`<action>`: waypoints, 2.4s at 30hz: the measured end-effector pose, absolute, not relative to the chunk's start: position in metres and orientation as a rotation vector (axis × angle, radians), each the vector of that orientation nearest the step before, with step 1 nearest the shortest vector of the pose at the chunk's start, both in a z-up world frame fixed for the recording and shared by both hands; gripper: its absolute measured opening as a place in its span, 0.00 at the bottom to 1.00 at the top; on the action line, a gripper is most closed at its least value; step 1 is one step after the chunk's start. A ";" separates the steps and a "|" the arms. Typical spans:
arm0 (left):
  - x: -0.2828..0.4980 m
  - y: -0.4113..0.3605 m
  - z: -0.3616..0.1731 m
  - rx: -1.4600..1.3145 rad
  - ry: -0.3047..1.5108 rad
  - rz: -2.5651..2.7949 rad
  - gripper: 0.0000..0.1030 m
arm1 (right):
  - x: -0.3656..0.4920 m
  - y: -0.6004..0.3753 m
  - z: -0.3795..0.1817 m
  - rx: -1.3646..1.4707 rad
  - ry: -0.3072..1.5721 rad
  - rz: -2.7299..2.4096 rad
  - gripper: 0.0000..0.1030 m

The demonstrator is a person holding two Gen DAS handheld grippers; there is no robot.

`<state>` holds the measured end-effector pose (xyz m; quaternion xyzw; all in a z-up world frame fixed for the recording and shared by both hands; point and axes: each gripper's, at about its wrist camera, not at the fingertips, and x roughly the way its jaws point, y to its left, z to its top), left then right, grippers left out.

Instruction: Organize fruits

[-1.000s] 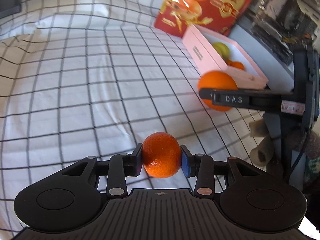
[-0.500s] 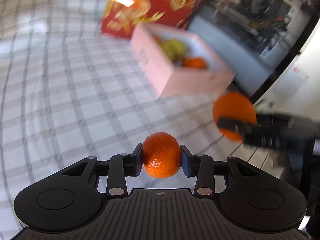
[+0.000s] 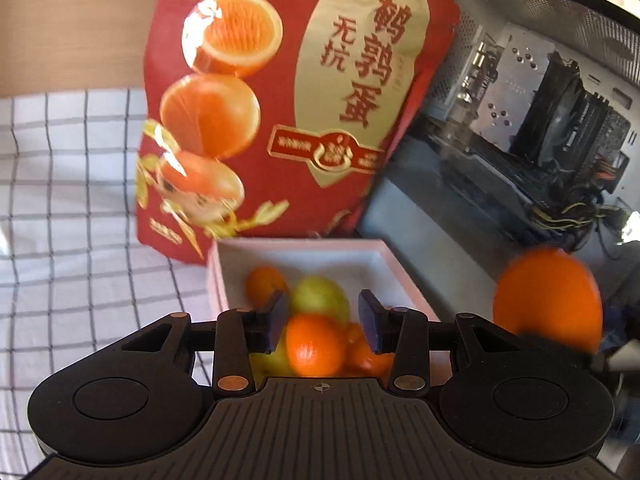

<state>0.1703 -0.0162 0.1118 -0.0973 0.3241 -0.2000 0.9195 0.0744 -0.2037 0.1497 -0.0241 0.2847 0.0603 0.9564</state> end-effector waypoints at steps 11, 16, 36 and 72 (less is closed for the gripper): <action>0.092 0.046 0.128 -0.258 0.650 -0.377 0.43 | 0.196 -0.172 0.141 -0.056 0.685 0.201 0.68; 0.071 0.067 0.109 -0.257 0.726 -0.313 0.43 | 0.232 -0.143 0.100 -0.089 0.766 0.217 0.68; 0.049 0.061 0.068 -0.218 0.659 -0.126 0.43 | 0.174 -0.148 0.076 -0.230 0.615 0.221 0.69; 0.052 0.003 0.004 0.005 0.642 -0.006 0.51 | 0.082 -0.162 -0.003 -0.100 0.686 0.216 1.00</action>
